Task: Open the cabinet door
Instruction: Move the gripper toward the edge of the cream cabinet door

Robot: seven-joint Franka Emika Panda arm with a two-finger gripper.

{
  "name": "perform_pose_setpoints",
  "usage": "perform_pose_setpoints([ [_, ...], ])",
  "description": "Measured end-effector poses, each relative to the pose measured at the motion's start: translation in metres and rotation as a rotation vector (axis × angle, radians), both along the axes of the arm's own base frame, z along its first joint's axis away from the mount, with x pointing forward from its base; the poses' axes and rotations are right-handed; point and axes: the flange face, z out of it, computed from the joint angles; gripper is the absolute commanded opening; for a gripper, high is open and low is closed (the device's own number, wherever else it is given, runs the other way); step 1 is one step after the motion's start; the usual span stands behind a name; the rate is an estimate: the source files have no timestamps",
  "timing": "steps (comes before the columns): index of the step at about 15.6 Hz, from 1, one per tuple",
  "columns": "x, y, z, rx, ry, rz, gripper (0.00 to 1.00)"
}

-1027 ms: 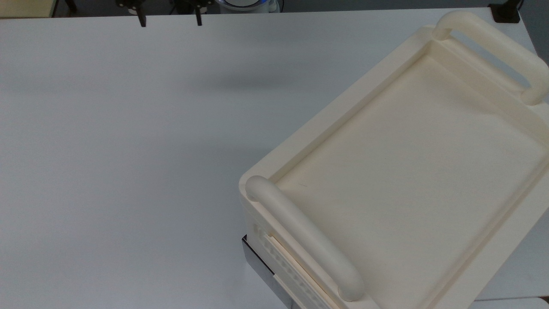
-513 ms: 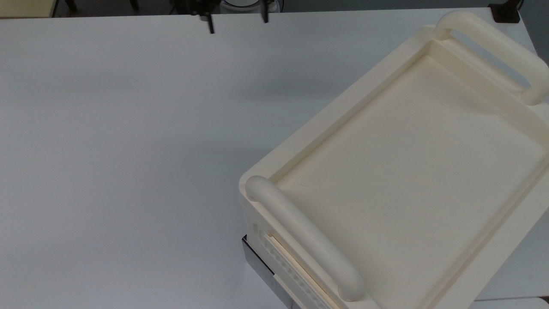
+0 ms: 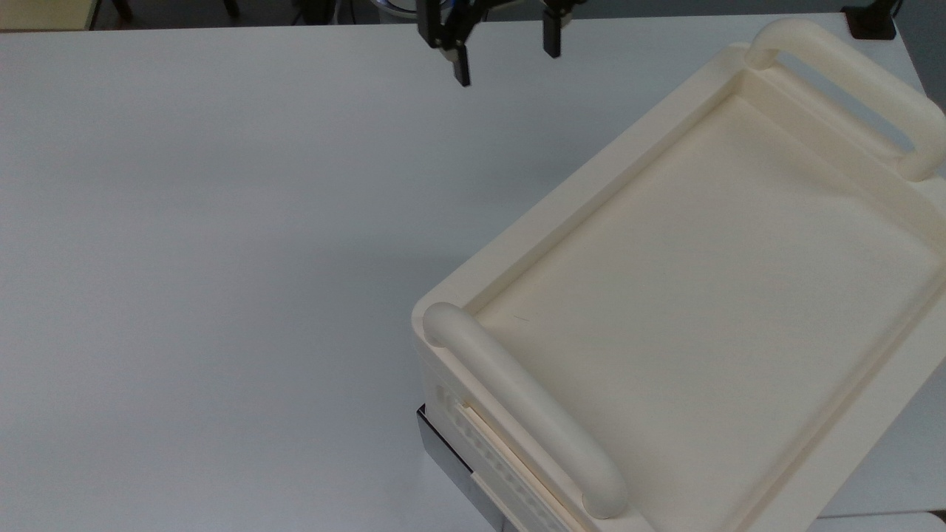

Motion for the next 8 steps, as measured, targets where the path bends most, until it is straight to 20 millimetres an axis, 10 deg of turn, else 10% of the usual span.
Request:
perform_pose_setpoints([
  [8, 0.01, 0.043, -0.001, 0.172, -0.075, 0.038, 0.5],
])
